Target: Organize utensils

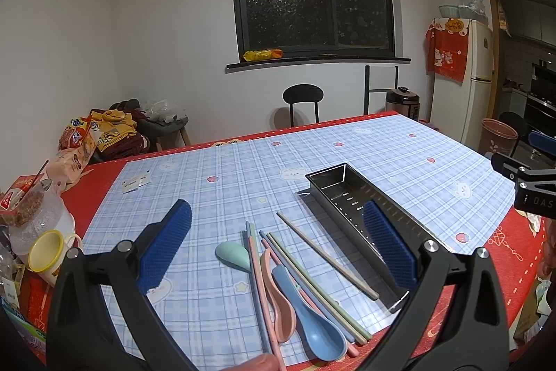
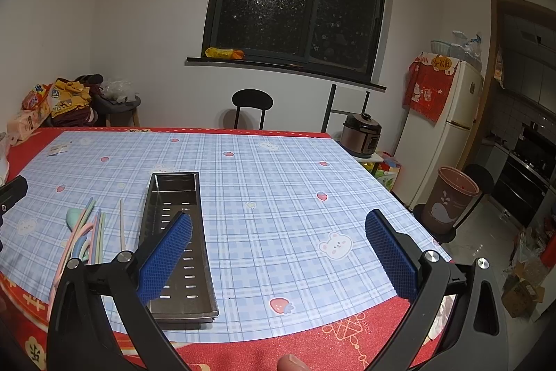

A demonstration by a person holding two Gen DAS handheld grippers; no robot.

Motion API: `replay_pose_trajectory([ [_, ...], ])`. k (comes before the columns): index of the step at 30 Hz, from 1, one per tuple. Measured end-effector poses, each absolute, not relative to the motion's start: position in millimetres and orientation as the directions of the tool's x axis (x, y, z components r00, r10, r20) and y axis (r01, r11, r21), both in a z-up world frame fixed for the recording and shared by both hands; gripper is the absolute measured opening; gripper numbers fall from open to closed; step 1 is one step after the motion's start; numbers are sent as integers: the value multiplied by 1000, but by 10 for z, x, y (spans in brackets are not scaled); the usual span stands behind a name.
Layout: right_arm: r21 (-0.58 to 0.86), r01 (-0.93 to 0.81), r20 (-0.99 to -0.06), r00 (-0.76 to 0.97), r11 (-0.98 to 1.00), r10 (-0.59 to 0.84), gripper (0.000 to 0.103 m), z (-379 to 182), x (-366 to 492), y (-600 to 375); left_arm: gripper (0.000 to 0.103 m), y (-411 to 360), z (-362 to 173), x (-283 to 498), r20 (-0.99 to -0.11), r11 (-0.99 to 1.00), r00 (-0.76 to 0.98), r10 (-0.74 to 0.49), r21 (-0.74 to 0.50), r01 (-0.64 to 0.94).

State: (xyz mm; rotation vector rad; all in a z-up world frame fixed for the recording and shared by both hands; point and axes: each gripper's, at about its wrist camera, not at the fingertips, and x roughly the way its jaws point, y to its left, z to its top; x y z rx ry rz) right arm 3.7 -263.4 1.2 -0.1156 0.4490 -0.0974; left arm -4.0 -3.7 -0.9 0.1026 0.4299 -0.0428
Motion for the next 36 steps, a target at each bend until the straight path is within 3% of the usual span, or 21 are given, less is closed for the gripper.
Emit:
replay_pose_trajectory([
  [36, -129, 69, -434, 893, 989, -118, 98, 34, 34, -2642, 98, -11, 42, -54, -427, 995, 904, -28, 76, 67],
])
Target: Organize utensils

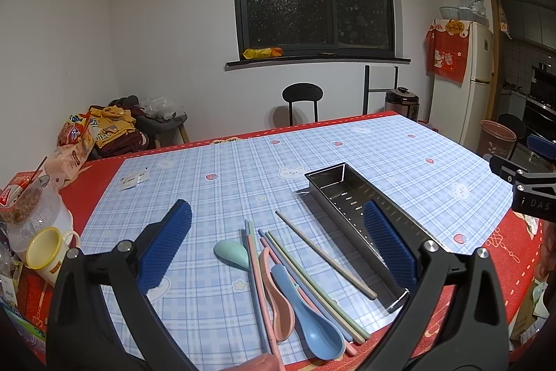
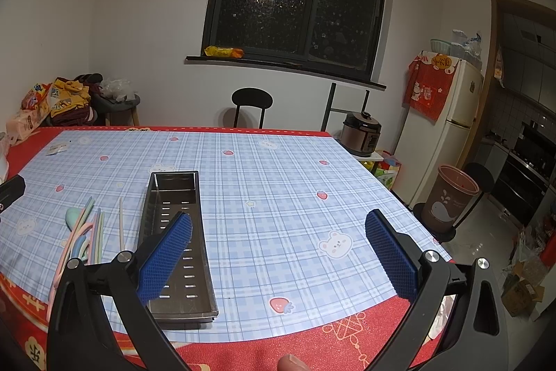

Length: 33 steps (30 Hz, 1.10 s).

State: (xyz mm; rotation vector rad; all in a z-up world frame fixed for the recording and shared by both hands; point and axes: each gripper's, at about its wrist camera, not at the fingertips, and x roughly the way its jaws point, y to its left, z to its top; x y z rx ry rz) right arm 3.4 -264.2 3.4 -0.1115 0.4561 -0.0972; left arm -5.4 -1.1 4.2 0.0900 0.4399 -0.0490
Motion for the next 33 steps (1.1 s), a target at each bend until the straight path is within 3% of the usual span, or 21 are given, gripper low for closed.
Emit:
replay_pose_trajectory([
  [24, -112, 64, -449, 887, 992, -109, 98, 39, 54, -2675, 98, 25, 5, -49, -458, 995, 887, -57, 48, 88],
  [33, 43, -109, -509, 853, 993, 116, 98, -68, 198, -2601, 98, 247, -100, -51, -492, 996, 868, -68, 10, 84],
])
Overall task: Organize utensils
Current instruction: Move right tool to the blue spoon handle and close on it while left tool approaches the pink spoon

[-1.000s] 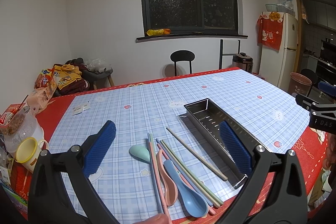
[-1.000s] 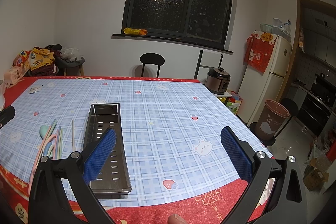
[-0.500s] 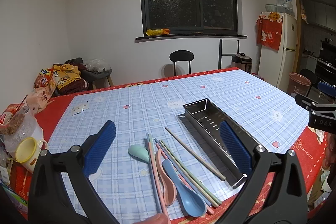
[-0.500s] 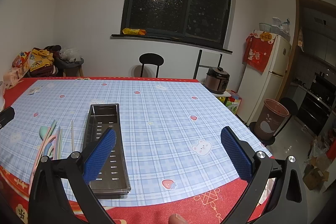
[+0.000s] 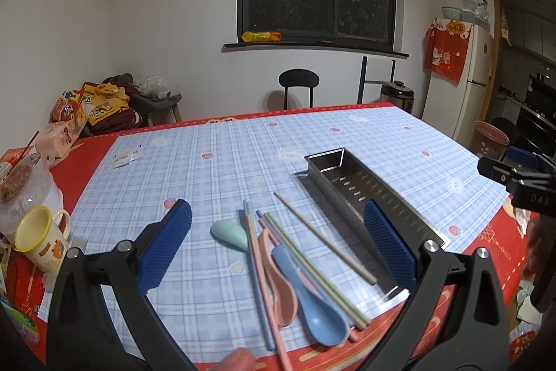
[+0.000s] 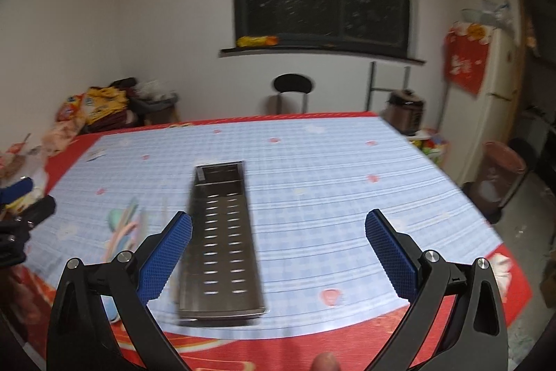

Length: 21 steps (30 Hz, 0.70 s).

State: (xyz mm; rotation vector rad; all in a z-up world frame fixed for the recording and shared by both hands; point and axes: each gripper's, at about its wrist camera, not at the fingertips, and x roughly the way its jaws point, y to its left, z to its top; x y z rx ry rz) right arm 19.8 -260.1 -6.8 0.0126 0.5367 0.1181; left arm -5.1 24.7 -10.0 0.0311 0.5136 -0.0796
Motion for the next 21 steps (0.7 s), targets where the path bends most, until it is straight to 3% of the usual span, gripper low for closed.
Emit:
replay_pose_trajectory([
  [10, 86, -291, -487, 822, 953, 295, 98, -186, 280, -2188, 98, 843, -446, -177, -570, 999, 821, 29, -9, -41],
  [21, 111, -447, -612, 673, 887, 416, 98, -483, 417, -1696, 97, 1156, -677, -269, -596, 993, 803, 0, -97, -72],
])
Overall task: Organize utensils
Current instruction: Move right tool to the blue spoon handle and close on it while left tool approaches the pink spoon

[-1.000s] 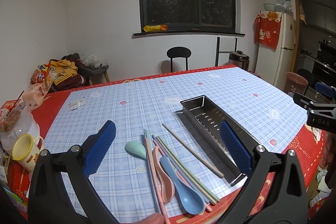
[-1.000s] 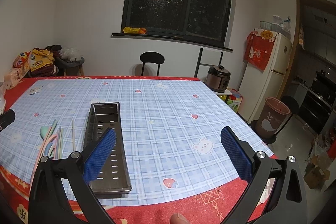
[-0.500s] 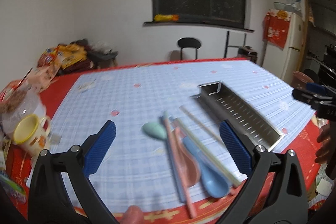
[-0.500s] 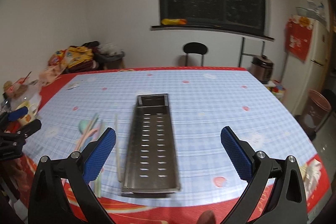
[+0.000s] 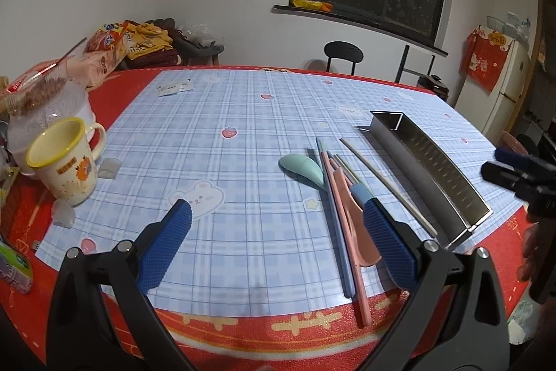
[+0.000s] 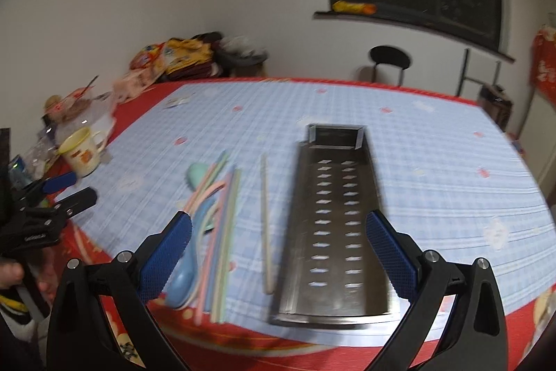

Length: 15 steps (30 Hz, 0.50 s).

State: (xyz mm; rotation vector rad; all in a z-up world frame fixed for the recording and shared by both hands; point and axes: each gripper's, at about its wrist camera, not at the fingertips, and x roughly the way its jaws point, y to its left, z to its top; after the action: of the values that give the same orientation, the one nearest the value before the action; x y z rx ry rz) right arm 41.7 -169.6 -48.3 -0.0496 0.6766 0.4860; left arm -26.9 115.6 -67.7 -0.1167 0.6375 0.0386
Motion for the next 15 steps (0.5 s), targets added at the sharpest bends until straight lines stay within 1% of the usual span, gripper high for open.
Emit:
replay_pose_trajectory([
  [3, 126, -488, -621, 640, 864, 452, 98, -548, 394, -1624, 97, 1141, -703, -258, -599, 992, 800, -21, -109, -55],
  [7, 125, -548, -598, 623, 827, 504, 96, -551, 305, -1521, 94, 1100, -730, -264, -596, 994, 801, -47, -110, -24],
  [8, 123, -565, -597, 615, 816, 515, 91, -543, 289, -1489, 90, 1084, -745, -263, -598, 994, 800, -54, -108, -14],
  [9, 119, -581, -600, 604, 805, 524, 86, -542, 272, -1459, 81, 1080, -755, -258, -600, 994, 798, -60, -109, -8],
  [11, 111, -608, -619, 577, 786, 534, 66, -570, 251, -1366, 72, 1074, -787, -238, -609, 993, 789, -75, -121, 2],
  [12, 113, -617, -627, 563, 778, 538, 63, -591, 251, -1329, 68, 1077, -801, -231, -611, 992, 788, -80, -125, 3],
  [13, 119, -626, -634, 549, 771, 544, 55, -619, 247, -1295, 66, 1078, -814, -225, -613, 992, 786, -84, -129, 6],
  [14, 128, -637, -642, 531, 760, 553, 46, -648, 244, -1255, 62, 1078, -829, -220, -614, 991, 784, -92, -134, 11],
  [15, 137, -648, -650, 512, 750, 561, 40, -683, 244, -1213, 56, 1076, -848, -208, -616, 990, 781, -104, -142, 19],
])
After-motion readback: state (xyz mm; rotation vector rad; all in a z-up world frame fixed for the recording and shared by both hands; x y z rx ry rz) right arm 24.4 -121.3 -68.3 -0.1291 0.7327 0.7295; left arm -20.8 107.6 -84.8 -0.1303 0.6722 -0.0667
